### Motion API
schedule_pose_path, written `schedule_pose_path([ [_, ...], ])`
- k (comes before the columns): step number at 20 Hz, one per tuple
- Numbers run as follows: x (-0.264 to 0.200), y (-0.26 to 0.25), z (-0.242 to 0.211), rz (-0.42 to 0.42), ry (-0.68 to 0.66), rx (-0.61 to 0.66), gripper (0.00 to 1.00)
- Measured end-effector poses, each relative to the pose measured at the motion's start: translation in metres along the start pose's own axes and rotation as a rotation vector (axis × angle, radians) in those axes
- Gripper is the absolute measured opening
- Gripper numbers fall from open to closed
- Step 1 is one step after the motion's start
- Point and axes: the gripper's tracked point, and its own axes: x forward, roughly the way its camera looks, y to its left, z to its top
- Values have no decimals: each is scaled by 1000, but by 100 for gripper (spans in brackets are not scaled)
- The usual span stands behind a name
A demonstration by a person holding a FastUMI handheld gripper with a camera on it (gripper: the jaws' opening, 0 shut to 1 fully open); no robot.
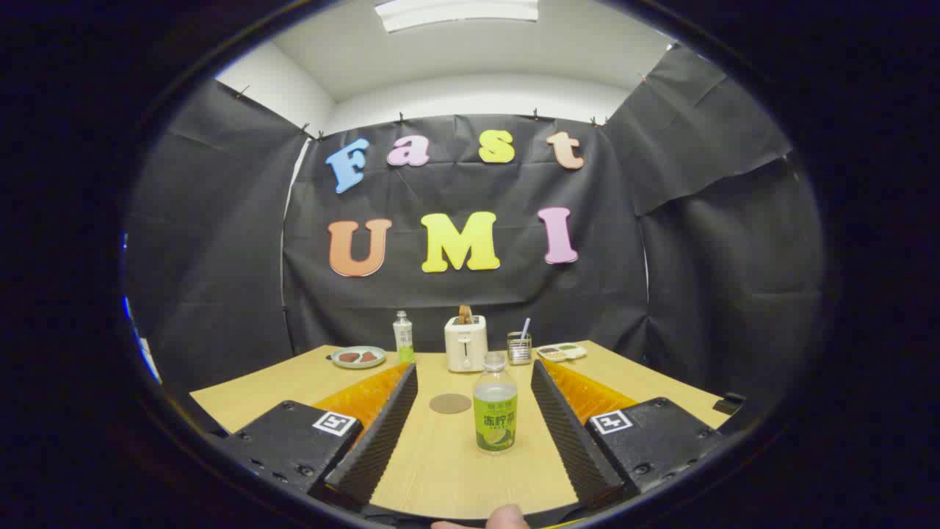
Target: Take the bottle from table, then pour the juice into the cup, finally place the bottle on the coaster
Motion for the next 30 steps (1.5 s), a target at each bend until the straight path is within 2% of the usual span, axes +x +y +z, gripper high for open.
schedule_pose_path([
  [19,-3,7,6,5,-7,-33,100],
  [25,-3,-1,0,44,-16,-18,100],
  [30,9,-11,-14,88,-2,-54,100],
])
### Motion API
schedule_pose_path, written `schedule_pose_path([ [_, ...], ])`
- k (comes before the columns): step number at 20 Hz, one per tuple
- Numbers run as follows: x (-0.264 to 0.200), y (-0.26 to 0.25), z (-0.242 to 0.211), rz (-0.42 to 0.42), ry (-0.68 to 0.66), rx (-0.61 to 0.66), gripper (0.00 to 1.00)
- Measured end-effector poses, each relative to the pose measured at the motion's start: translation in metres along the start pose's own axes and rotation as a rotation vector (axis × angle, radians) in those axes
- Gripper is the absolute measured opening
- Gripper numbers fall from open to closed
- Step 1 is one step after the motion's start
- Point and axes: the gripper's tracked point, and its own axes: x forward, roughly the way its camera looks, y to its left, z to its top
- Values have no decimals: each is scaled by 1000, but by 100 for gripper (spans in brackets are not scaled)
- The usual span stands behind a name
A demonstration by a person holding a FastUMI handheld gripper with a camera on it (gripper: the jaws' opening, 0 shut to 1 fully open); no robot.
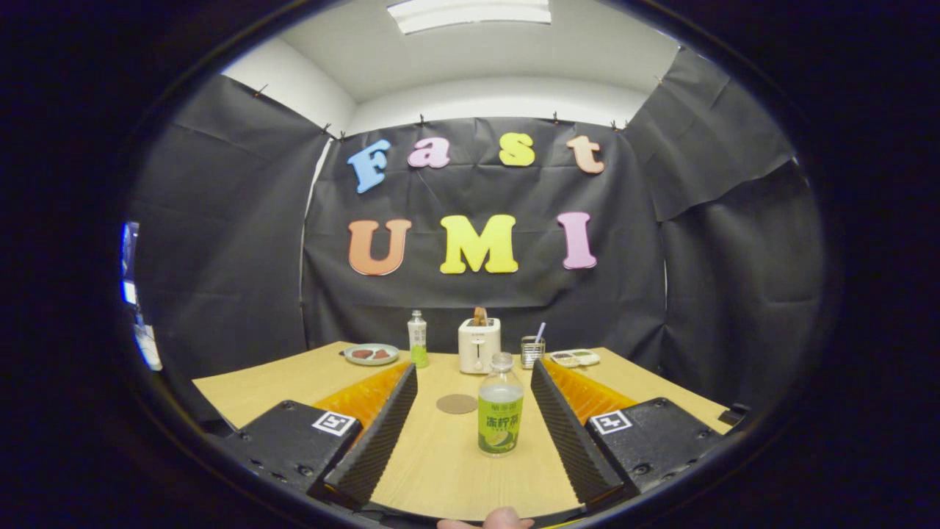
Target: Take the bottle from table, then pour the juice into the cup, finally place the bottle on the coaster
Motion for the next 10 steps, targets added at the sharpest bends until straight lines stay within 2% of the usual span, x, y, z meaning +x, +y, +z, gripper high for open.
schedule_pose_path([
  [3,19,-13,-29,1,53,-76,100],
  [10,69,-25,-84,24,128,-62,100],
])
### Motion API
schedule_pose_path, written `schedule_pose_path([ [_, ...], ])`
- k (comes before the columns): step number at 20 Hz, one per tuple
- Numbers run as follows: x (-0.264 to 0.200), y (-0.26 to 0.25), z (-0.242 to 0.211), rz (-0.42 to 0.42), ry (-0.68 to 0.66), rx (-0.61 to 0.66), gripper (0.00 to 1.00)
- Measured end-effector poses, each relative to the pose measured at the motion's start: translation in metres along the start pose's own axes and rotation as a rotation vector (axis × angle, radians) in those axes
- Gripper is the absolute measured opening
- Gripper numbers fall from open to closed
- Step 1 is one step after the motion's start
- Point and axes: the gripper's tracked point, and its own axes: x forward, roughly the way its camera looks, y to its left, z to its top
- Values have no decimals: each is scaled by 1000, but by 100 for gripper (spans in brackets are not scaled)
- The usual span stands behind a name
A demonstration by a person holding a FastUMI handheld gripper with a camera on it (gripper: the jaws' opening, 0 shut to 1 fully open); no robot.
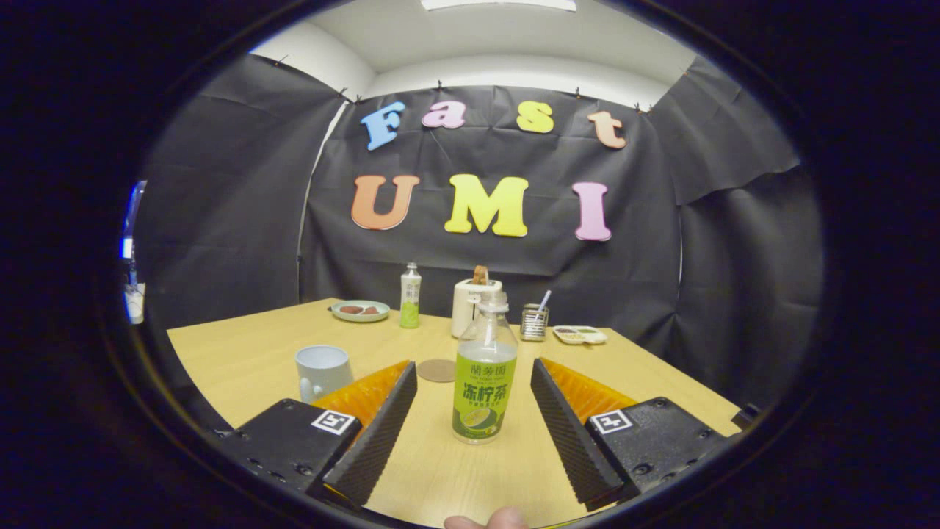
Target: Take the bottle from table, then pour the juice into the cup, finally place the bottle on the coaster
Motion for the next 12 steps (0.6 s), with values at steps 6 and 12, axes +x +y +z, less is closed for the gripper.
schedule_pose_path([
  [6,57,-8,-36,-27,115,51,100],
  [12,87,-15,-35,-50,150,130,100],
])
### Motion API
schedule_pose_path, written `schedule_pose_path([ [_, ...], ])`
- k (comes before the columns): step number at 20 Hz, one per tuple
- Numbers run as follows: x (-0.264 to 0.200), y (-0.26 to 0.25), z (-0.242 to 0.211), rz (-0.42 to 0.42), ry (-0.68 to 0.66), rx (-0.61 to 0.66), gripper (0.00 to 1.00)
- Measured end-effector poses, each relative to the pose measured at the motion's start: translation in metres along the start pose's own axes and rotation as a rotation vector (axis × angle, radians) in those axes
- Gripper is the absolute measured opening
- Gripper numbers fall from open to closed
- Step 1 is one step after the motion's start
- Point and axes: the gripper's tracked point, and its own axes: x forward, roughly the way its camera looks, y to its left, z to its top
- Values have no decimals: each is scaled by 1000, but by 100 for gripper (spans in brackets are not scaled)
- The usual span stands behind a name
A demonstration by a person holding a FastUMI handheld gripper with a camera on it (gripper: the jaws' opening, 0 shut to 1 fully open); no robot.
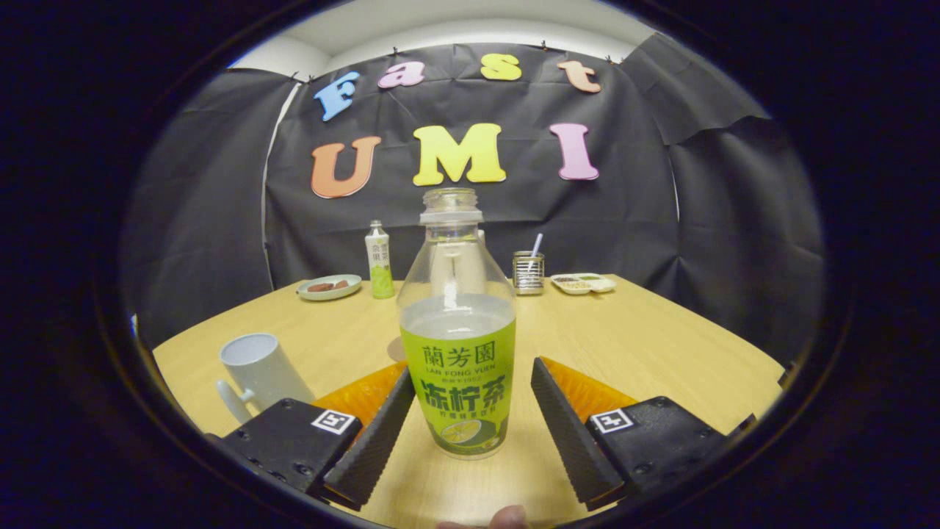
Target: Take the bottle from table, then pour the juice into the cup, finally place the bottle on the coaster
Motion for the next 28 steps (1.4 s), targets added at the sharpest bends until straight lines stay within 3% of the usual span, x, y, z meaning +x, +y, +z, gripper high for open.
schedule_pose_path([
  [5,5,10,10,4,-13,28,98],
  [8,2,12,15,6,1,32,84],
  [13,-8,5,44,-8,-26,-10,78],
  [18,-20,13,75,-41,-76,-272,76],
  [21,-12,26,67,-53,-34,-491,76],
  [28,-3,53,59,-104,-69,-1013,76],
])
